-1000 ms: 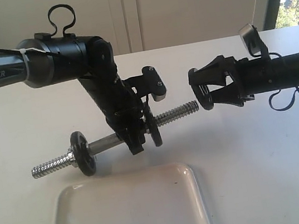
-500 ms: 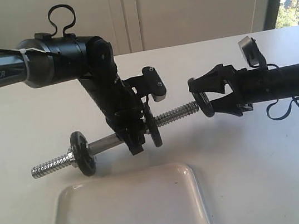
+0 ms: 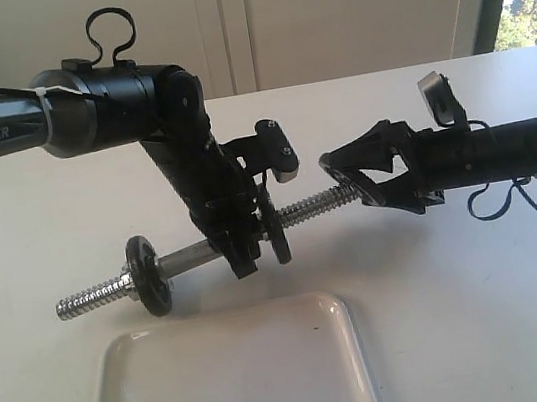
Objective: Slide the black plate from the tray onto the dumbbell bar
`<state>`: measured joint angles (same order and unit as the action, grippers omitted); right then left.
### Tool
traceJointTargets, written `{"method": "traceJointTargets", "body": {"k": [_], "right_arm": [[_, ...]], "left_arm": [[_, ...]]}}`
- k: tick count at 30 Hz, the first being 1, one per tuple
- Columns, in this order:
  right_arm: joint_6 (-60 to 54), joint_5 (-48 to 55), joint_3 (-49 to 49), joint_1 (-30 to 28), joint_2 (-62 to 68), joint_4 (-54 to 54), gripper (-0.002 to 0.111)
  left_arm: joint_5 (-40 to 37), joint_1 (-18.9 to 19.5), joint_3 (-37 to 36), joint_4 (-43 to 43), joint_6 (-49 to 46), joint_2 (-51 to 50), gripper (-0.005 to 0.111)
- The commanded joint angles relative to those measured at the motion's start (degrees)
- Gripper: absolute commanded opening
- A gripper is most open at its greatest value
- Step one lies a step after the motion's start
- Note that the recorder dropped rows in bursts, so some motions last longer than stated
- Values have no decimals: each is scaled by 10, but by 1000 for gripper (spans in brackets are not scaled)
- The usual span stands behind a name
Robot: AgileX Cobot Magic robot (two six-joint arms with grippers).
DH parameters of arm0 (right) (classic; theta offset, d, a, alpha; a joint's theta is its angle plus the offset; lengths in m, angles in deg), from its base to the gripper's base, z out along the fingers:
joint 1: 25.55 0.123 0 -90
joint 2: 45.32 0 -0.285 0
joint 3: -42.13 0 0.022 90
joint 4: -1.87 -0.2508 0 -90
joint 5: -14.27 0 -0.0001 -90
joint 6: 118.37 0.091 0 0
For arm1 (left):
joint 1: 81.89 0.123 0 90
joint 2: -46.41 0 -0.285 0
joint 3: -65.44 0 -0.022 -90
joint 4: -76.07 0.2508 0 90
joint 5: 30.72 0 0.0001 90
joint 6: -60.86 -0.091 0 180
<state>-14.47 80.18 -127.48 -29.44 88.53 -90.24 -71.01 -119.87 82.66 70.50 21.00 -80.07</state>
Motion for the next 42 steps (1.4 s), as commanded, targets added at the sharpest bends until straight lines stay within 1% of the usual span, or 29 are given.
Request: {"method": "traceJointTargets", "body": {"k": [1,6,16,23,36,42], "right_arm": [[-2,40,-5,4,-6,-26,0],[-2,40,-5,-1,-10,-39,0],[-2,40,-5,-3,-35,-67,0],[-2,40,-3,-3,-40,-65,0],[-16,40,2,-11,-34,-70,0],[-1,40,2,-11,-17,-75,0]], "left_arm": [[-17,0,9,-32,13,68,0],[-9,1,9,-32,31,64,0],[38,1,9,-32,67,60,0],[61,2,9,-32,91,61,0],[64,2,9,-32,92,65,0],[74,2,9,-32,92,74,0]]}}
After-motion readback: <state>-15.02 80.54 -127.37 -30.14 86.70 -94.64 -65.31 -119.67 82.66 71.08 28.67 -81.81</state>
